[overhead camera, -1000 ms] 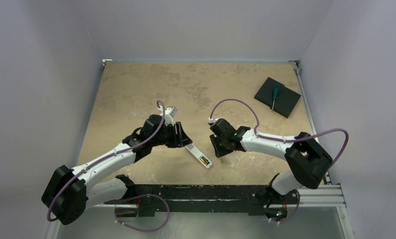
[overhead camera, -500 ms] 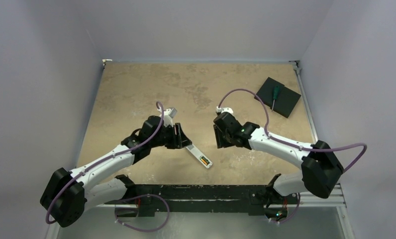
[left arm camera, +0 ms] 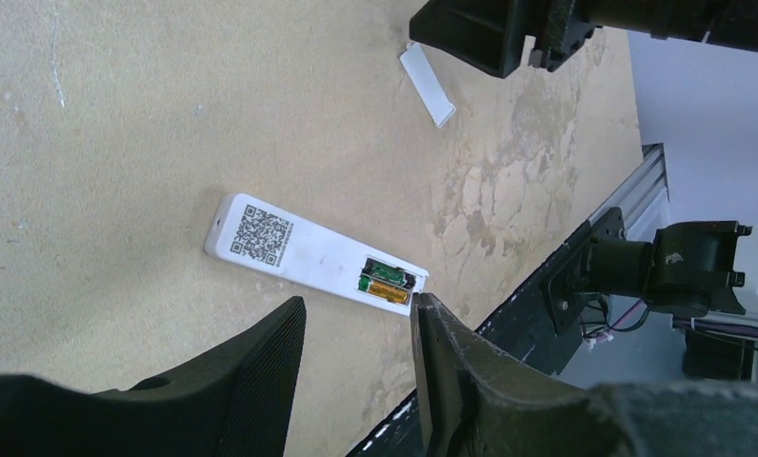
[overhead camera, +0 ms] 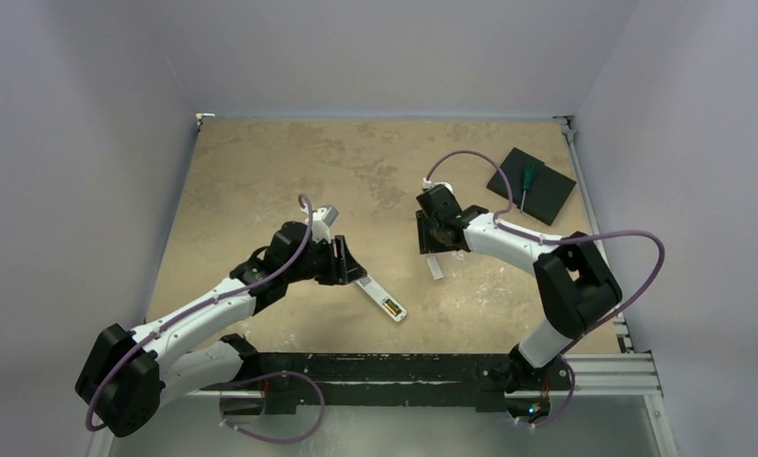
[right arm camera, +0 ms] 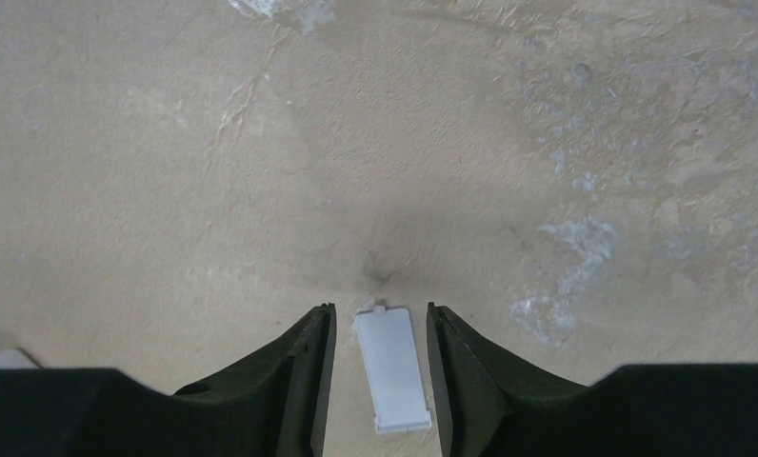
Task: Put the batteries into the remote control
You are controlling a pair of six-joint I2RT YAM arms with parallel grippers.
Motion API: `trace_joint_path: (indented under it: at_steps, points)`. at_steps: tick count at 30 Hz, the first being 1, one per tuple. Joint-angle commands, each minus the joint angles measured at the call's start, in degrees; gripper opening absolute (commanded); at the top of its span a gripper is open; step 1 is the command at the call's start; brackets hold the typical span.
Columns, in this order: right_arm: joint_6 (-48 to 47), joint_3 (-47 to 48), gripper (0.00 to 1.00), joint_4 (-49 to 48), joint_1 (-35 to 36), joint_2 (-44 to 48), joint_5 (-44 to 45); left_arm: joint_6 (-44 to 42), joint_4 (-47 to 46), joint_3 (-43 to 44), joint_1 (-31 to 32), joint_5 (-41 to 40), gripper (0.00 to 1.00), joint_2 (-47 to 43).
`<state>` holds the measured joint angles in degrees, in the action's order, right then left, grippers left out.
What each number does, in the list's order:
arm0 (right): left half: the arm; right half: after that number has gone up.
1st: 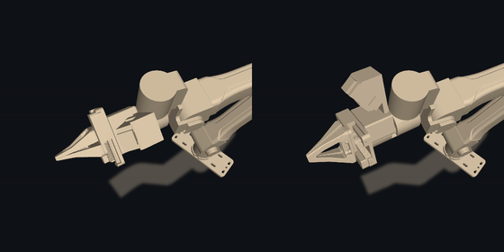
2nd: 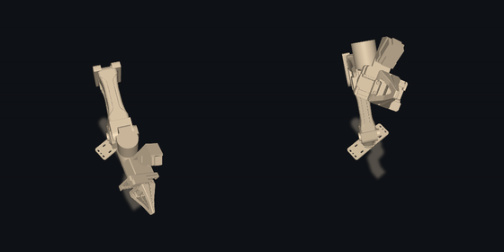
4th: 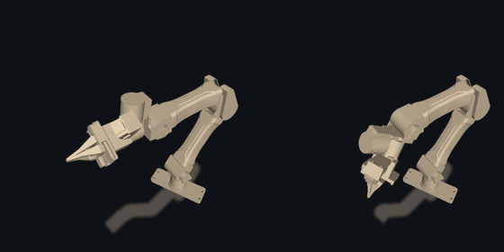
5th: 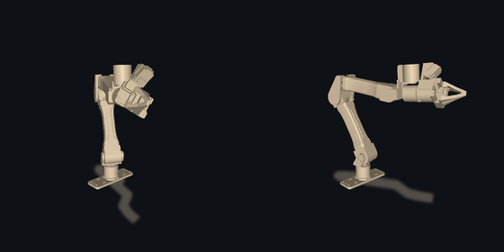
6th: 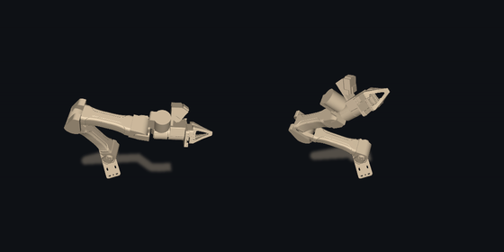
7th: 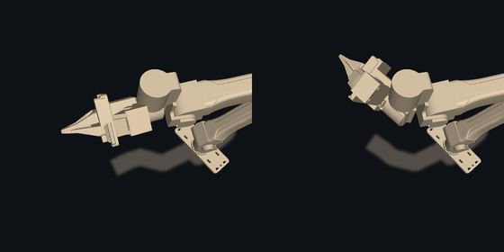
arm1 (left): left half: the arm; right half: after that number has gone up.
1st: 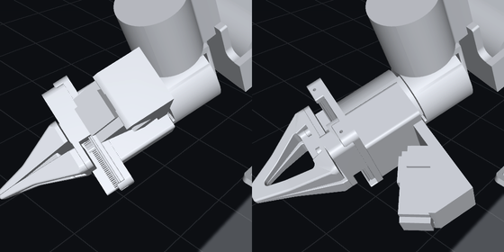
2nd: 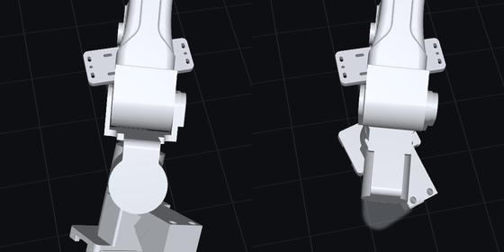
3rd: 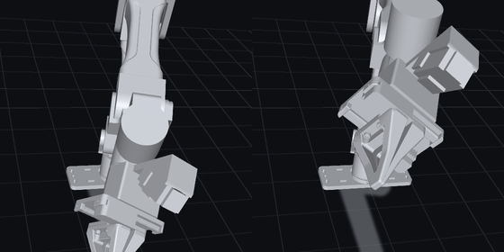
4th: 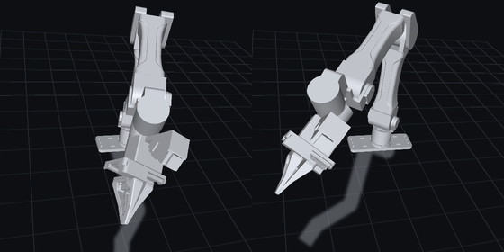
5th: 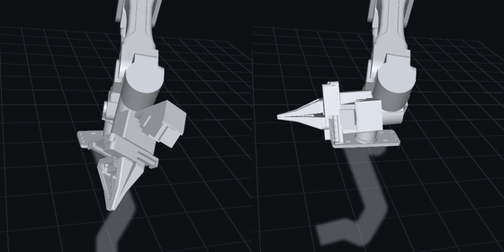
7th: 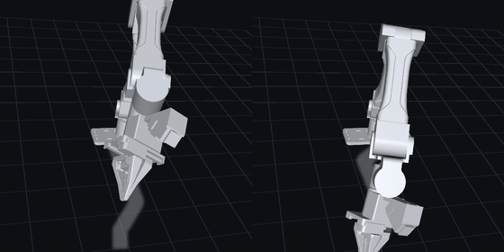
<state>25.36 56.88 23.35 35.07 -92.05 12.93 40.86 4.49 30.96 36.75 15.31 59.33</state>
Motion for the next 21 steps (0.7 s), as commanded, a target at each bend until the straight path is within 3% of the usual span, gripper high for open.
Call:
trace_joint_path:
  at_steps: [1,21]
  points:
    - [-1.7,2.1,0.47,-3.3,-1.7,-2.1,-1.7,-1.3,-0.4,0.2,-0.3,0.3,0.45,-0.1]
    - [-2.0,-6.2,0.43,-4.8,-2.0,-2.2,-4.9,-1.5,-0.9,0.1,-0.3,0.8,0.45,0.5]
